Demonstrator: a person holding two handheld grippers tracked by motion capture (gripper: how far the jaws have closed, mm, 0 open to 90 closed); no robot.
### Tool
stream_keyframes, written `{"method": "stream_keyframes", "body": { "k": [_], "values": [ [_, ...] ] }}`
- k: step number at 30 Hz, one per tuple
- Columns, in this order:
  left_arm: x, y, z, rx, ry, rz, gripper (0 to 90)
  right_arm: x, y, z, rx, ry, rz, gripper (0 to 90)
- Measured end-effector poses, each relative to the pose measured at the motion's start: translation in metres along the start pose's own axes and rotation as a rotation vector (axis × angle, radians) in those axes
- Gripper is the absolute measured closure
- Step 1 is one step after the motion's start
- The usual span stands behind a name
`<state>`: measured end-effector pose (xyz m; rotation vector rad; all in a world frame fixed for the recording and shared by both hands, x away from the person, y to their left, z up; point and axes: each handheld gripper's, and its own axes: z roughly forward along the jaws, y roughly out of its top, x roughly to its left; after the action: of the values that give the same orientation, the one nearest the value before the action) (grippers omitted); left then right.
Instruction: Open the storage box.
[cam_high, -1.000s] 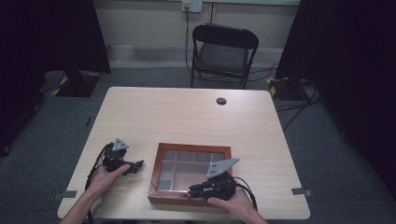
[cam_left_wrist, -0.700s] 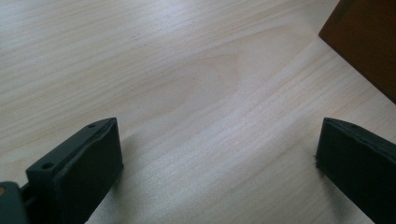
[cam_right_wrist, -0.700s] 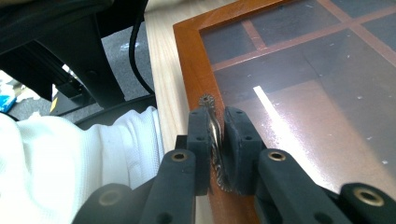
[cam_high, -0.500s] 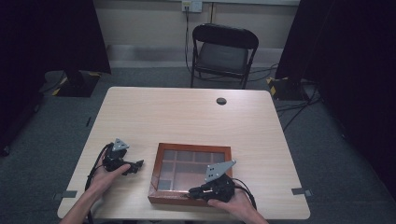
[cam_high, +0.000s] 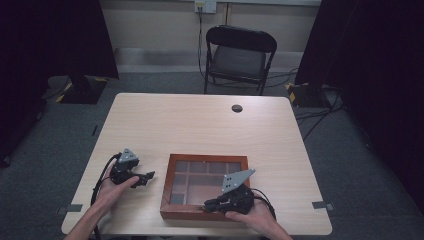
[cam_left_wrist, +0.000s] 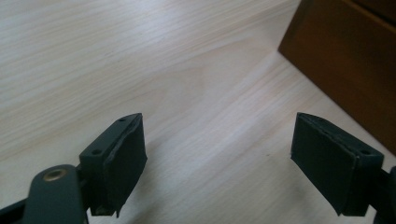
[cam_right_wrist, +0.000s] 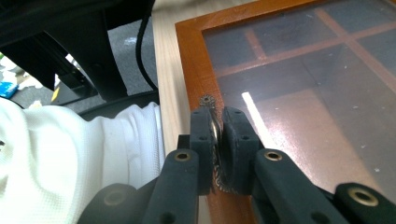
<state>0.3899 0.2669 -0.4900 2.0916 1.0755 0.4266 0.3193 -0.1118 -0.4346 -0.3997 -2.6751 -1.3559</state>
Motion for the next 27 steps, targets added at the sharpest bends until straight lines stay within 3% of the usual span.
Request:
{"method": "stream_keyframes", "body": {
  "k": [9,13,17,27],
  "values": [
    [-0.011,0.004,-0.008,-0.058,-0.084,0.024,16.7,-0.002,0.008,-0.006,0.002,0.017,0.007,83.5],
    [-0.016,0.007,-0.011,-0.085,-0.14,0.025,16.1,-0.004,0.015,-0.012,-0.012,0.029,0.002,83.5],
    [-0.025,0.01,-0.012,-0.097,-0.158,0.052,15.9,-0.005,0.025,-0.019,-0.012,0.031,-0.005,83.5],
    [-0.033,0.014,-0.018,-0.155,-0.227,0.055,15.9,-0.007,0.038,-0.026,-0.006,0.032,-0.005,83.5]
  ]
}}
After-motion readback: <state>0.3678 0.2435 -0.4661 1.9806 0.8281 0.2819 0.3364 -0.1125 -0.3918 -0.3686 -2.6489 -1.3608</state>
